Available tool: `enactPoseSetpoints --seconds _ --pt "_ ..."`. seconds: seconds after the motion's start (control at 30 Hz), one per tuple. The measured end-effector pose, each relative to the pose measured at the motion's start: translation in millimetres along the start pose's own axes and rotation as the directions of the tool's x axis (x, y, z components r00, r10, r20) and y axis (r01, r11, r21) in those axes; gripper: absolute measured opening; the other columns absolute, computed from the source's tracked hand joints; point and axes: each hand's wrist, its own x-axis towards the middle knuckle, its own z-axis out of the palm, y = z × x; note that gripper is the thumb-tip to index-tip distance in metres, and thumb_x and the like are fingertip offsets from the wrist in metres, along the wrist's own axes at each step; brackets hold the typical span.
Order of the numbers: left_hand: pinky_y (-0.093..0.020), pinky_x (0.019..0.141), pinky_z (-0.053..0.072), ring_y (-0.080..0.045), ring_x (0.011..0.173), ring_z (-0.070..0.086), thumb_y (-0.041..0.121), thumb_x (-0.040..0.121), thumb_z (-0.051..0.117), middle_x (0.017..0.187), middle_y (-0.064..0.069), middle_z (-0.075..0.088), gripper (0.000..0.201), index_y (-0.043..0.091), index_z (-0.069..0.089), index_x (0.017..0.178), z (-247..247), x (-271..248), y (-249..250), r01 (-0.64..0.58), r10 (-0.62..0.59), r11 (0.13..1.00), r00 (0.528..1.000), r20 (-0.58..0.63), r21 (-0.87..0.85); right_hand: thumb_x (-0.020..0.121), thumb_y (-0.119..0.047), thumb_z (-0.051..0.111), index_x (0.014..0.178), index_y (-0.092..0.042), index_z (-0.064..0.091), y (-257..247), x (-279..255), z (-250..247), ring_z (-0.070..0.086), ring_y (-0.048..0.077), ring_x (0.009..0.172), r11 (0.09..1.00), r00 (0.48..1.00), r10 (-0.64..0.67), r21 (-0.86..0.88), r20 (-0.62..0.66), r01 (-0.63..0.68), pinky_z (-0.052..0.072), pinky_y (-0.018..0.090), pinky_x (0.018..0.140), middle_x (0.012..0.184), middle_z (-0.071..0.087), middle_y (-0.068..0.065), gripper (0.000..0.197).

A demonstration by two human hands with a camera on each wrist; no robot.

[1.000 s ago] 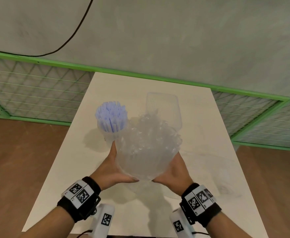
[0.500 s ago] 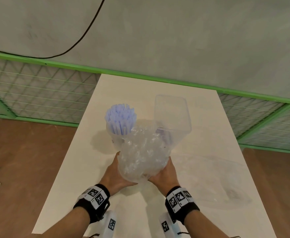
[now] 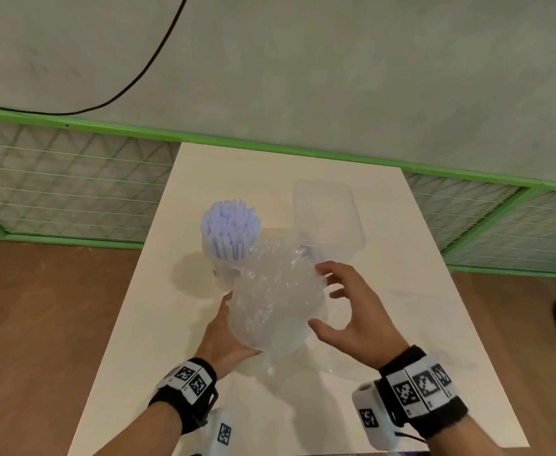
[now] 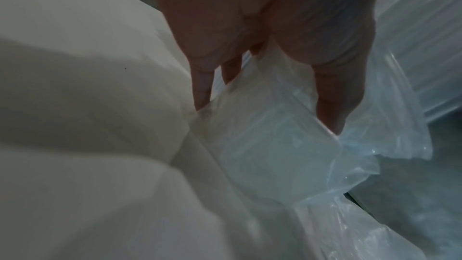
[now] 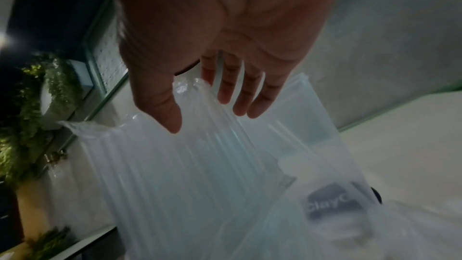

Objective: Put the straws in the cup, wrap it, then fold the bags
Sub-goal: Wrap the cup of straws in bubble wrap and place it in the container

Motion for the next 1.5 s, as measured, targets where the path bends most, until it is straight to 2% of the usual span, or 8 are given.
enactPoseSetpoints --seconds 0.33,0.57,0.73,0.83,0.97,1.1,1.4,1.5 --pt "0.0 0.066 0.043 0.017 0.087 0.054 0.019 0.048 0.095 0.102 0.024 0.058 0.101 0.022 0.044 0.135 3 -6 13 0.042 -0.043 0.999 0.998 -0.046 -0.017 0.078 -0.007 0.066 0.113 -0.015 0.056 2 17 16 0.051 0.0 0.1 0.974 0.984 -0.174 -0.15 -0.026 0.168 0.04 0.011 0.088 0.109 0.053 -0.007 0.038" --pt "-0.022 0.082 0.046 -0.011 0.098 0.061 0.029 0.036 0.095 0.103 0.014 0.062 0.108 0.019 0.048 0.133 3 -12 18 0.099 -0.103 0.993 0.993 -0.063 -0.059 0.095 -0.017 0.057 0.116 -0.014 0.054 11 16 27 0.049 0.003 0.106 0.969 0.972 -0.235 -0.092 -0.033 0.231 0.037 0.012 0.095 0.114 0.051 -0.003 0.021" --pt "-0.029 0.09 0.045 -0.019 0.106 0.058 0.063 0.002 0.086 0.105 0.011 0.06 0.139 0.023 0.045 0.129 4 -16 27 0.087 -0.092 0.993 0.994 -0.055 -0.082 0.095 -0.025 0.049 0.11 -0.024 0.049 18 17 41 0.053 0.01 0.096 0.974 0.971 -0.214 -0.1 -0.105 0.204 0.036 0.007 0.088 0.103 0.057 -0.003 0.016" --pt "-0.033 0.096 0.046 -0.019 0.113 0.058 0.075 0.006 0.08 0.119 0.003 0.061 0.144 0.022 0.044 0.135 5 -17 28 0.068 -0.074 0.993 0.996 -0.056 -0.092 0.096 -0.02 0.045 0.115 -0.025 0.047 18 18 49 0.051 0.01 0.094 0.967 0.962 -0.239 -0.126 -0.132 0.223 0.038 0.012 0.088 0.101 0.055 -0.002 0.02" --pt "-0.035 0.097 0.047 -0.018 0.111 0.059 0.073 0.004 0.081 0.114 0.007 0.062 0.141 0.025 0.045 0.131 6 -17 30 0.083 -0.089 0.993 0.994 -0.071 -0.078 0.099 -0.02 0.04 0.12 -0.021 0.052 17 22 52 0.046 0.0 0.09 0.967 0.961 -0.241 -0.12 -0.138 0.225 0.034 0.003 0.084 0.105 0.048 -0.007 0.025" --pt "-0.027 0.088 0.044 -0.018 0.103 0.058 0.05 0.012 0.086 0.096 0.019 0.056 0.122 0.028 0.043 0.124 6 -16 32 0.108 -0.114 0.991 0.99 -0.083 -0.072 0.097 -0.02 0.045 0.115 -0.018 0.055 17 25 49 0.048 0.0 0.092 0.961 0.954 -0.268 -0.102 -0.133 0.256 0.035 0.002 0.086 0.106 0.049 -0.003 0.021" --pt "-0.026 0.091 0.045 -0.012 0.105 0.06 0.042 0.027 0.092 0.103 0.02 0.062 0.114 0.024 0.05 0.131 4 -14 23 0.096 -0.101 0.994 0.991 -0.091 -0.059 0.099 -0.023 0.046 0.114 -0.021 0.051 -14 38 18 0.059 0.007 0.1 0.963 0.92 -0.268 -0.041 -0.284 0.268 0.038 0.003 0.089 0.105 0.066 0.0 0.017" --pt "-0.025 0.091 0.044 -0.011 0.106 0.061 0.05 0.02 0.092 0.104 0.02 0.062 0.118 0.027 0.049 0.128 4 -12 21 0.098 -0.104 0.992 0.991 -0.086 -0.074 0.099 -0.017 0.047 0.12 -0.015 0.057 -30 47 0 0.061 0.008 0.095 0.94 0.868 -0.335 -0.075 -0.365 0.332 0.043 0.009 0.087 0.102 0.066 0.001 0.023"
